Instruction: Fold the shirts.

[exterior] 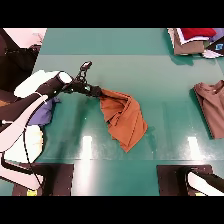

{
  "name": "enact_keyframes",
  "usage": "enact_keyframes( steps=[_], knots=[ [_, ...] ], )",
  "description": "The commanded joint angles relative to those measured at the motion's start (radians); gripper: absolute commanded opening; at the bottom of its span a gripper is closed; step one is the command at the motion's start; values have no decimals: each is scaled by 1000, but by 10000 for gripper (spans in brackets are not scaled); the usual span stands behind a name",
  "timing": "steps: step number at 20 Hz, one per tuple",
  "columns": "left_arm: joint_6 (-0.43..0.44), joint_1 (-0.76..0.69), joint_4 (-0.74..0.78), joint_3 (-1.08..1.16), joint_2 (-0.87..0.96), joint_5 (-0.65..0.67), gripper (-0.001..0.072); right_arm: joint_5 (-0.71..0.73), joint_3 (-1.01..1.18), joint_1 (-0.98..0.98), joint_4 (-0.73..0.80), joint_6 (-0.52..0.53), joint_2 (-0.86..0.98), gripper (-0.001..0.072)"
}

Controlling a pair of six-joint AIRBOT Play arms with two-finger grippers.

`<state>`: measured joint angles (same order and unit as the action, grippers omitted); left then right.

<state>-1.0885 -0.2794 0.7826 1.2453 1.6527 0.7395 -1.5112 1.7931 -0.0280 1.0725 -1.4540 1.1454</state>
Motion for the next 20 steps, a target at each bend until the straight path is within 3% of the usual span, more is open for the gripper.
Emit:
enact_keyframes(
  steps=[1, 3, 6, 10, 12, 13, 16, 20],
  knots=[
    [-5, 4, -21, 16, 14, -41, 21, -21, 0, -1, 0, -1, 2, 19],
    [-19, 4, 2, 26, -3, -21, 25, -93, -4, -1, 1, -1, 20, 19],
    [-23, 4, 159, 82, -81, 30, 24, -165, -159, -12, -5, -12, 21, 19],
    [-22, 4, 346, 125, -219, 93, 25, 33, -621, -89, -10, -12, -49, 29],
    [-22, 4, 364, 125, -261, 122, 25, 167, -855, -138, -82, -12, -50, 412],
    [-22, 4, 366, 126, -268, 137, 25, 225, -939, -154, -136, -10, -34, 451],
    [-23, 4, 366, 125, -271, 174, 25, 391, -1081, -203, -273, 60, 57, 450],
    [-41, 4, 365, 125, -271, 198, 25, 512, -1067, -274, -428, 158, 215, 447]
  ],
)
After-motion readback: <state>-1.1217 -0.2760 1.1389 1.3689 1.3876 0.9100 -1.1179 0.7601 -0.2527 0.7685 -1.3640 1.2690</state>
